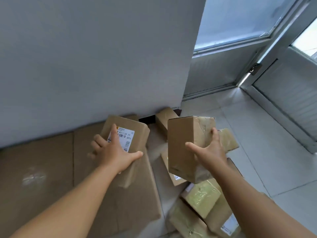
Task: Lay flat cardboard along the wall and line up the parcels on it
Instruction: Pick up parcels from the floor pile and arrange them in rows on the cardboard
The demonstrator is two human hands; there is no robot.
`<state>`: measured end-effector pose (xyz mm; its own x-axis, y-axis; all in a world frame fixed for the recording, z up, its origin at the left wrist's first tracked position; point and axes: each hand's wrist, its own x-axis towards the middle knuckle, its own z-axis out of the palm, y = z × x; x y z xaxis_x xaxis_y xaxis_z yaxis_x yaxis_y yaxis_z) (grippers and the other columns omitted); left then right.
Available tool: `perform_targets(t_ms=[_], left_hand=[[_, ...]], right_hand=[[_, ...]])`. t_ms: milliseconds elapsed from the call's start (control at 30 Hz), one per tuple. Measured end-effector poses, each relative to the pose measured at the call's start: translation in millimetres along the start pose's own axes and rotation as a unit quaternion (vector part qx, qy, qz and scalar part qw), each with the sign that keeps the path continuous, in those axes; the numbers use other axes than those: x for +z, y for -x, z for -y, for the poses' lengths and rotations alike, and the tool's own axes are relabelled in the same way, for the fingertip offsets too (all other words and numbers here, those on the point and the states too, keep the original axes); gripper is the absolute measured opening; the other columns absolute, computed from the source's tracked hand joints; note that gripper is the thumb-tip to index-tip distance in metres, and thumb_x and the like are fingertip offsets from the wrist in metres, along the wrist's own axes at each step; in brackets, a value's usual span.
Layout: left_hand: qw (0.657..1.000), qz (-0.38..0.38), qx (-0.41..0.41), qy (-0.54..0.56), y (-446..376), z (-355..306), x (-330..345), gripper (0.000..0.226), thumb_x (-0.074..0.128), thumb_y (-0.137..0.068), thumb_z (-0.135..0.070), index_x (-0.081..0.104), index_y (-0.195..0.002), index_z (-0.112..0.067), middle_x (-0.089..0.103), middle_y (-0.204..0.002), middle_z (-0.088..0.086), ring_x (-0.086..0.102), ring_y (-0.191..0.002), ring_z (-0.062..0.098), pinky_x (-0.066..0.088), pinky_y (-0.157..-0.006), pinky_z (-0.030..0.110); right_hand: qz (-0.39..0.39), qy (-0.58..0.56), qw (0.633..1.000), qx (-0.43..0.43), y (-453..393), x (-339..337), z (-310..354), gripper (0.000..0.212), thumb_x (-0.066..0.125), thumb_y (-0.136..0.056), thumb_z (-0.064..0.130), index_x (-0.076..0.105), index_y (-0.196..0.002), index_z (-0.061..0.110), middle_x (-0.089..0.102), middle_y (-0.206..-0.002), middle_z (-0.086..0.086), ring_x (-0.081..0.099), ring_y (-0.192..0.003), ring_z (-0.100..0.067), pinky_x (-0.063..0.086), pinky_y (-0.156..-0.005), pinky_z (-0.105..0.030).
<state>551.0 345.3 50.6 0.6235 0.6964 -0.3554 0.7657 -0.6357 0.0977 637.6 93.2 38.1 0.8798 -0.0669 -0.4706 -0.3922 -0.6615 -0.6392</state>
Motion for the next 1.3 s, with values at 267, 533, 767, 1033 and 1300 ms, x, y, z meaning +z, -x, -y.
perform_targets(t_ms=[267, 533, 767, 1033, 1300], left_hand=[[0.990, -0.003, -0.123, 0.073, -17.4, 154.6, -29.1, 0.136, 0.068, -0.041, -0.081, -0.008, -0.145, -0.038, 0.016, -0.137, 0.018, 0.019, -0.130, 0.034, 0.030, -0.104, 0.051], [0.981, 0.014, -0.173, 0.087, -39.2, 283.3, -52.1, 0.135, 0.062, -0.043, -0.085, -0.013, -0.146, -0.038, 0.022, -0.138, 0.018, 0.020, -0.130, 0.034, 0.030, -0.104, 0.053], [0.968, 0.038, -0.225, 0.102, -61.1, 391.2, -71.1, 0.135, 0.061, -0.046, -0.085, -0.018, -0.145, -0.038, 0.016, -0.143, 0.021, 0.017, -0.134, 0.036, 0.028, -0.105, 0.056], [0.968, 0.050, -0.230, 0.087, -105.2, 467.2, -70.3, 0.131, 0.062, -0.054, -0.083, -0.016, -0.148, -0.033, 0.015, -0.145, 0.024, 0.017, -0.134, 0.037, 0.028, -0.107, 0.056], [0.967, 0.075, -0.214, 0.113, -150.0, 489.4, -43.3, 0.131, 0.067, -0.057, -0.077, -0.017, -0.148, -0.033, 0.000, -0.152, 0.028, 0.003, -0.141, 0.041, 0.020, -0.110, 0.060]], right_hand=[[0.085, 0.013, 0.995, -0.054, 68.8, 109.3, 87.1, 0.116, 0.081, -0.061, 0.052, 0.011, -0.151, 0.033, 0.033, -0.150, -0.002, 0.041, -0.132, -0.027, 0.043, -0.103, -0.048], [0.128, 0.085, 0.985, -0.080, 142.6, 237.9, 149.5, 0.113, 0.078, -0.063, 0.058, 0.008, -0.149, 0.037, 0.029, -0.147, -0.001, 0.041, -0.130, -0.027, 0.041, -0.103, -0.053], [0.144, 0.158, 0.973, -0.081, 197.7, 339.1, 196.8, 0.117, 0.072, -0.053, 0.069, 0.004, -0.145, 0.044, 0.026, -0.149, -0.001, 0.041, -0.129, -0.032, 0.041, -0.101, -0.054], [0.121, 0.307, 0.938, -0.107, 231.0, 440.6, 242.7, 0.120, 0.072, -0.065, 0.063, -0.008, -0.149, 0.034, 0.021, -0.147, -0.008, 0.030, -0.129, -0.034, 0.026, -0.104, -0.050], [0.054, 0.409, 0.896, -0.163, 227.2, 518.0, 242.7, 0.115, 0.067, -0.077, 0.055, -0.016, -0.150, 0.022, 0.017, -0.143, -0.015, 0.026, -0.125, -0.034, 0.026, -0.103, -0.044]])
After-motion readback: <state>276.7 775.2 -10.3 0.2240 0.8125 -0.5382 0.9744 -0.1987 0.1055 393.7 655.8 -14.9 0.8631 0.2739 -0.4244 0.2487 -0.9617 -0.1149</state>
